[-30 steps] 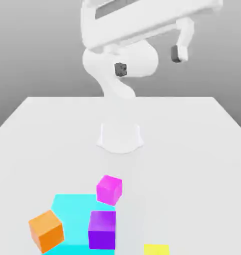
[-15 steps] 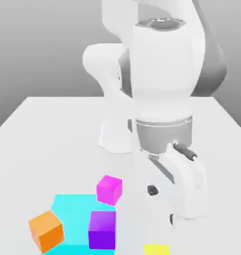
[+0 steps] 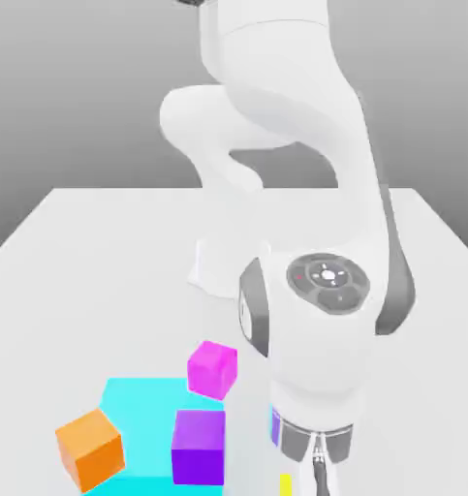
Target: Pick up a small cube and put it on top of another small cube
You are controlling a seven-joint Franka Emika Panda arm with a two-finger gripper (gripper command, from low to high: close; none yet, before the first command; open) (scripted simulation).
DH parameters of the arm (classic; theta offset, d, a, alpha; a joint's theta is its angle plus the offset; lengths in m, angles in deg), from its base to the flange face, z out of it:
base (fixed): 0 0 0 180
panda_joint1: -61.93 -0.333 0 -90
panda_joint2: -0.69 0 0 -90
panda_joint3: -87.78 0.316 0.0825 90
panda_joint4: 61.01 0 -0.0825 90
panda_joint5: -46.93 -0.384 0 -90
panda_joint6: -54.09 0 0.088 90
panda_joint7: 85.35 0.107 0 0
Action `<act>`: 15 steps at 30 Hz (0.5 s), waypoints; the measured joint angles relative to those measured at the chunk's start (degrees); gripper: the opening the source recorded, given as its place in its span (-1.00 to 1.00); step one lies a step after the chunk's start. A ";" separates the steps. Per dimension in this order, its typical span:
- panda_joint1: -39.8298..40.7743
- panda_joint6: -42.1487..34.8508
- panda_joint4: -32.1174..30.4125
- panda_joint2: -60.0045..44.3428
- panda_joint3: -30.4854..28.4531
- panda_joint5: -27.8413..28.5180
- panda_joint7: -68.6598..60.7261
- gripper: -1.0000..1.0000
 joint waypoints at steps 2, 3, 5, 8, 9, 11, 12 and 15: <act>0.14 -1.58 -0.40 1.94 0.21 -0.20 -0.13 -1.00; 0.31 -2.95 -0.75 3.65 0.43 -0.41 -0.29 -1.00; 0.72 -6.02 -1.57 7.55 0.93 -1.02 -0.67 -1.00; 2.28 -8.82 -4.85 13.50 1.30 -4.20 -0.49 -1.00; 2.75 -9.61 -6.11 15.52 1.23 -5.29 -0.26 -1.00; 3.47 -11.17 -8.67 19.57 0.86 -7.15 0.49 -1.00; 3.77 -11.94 -9.96 21.62 0.58 -7.86 1.02 -1.00; 5.08 -14.26 -13.84 27.79 -0.30 -9.08 3.23 -1.00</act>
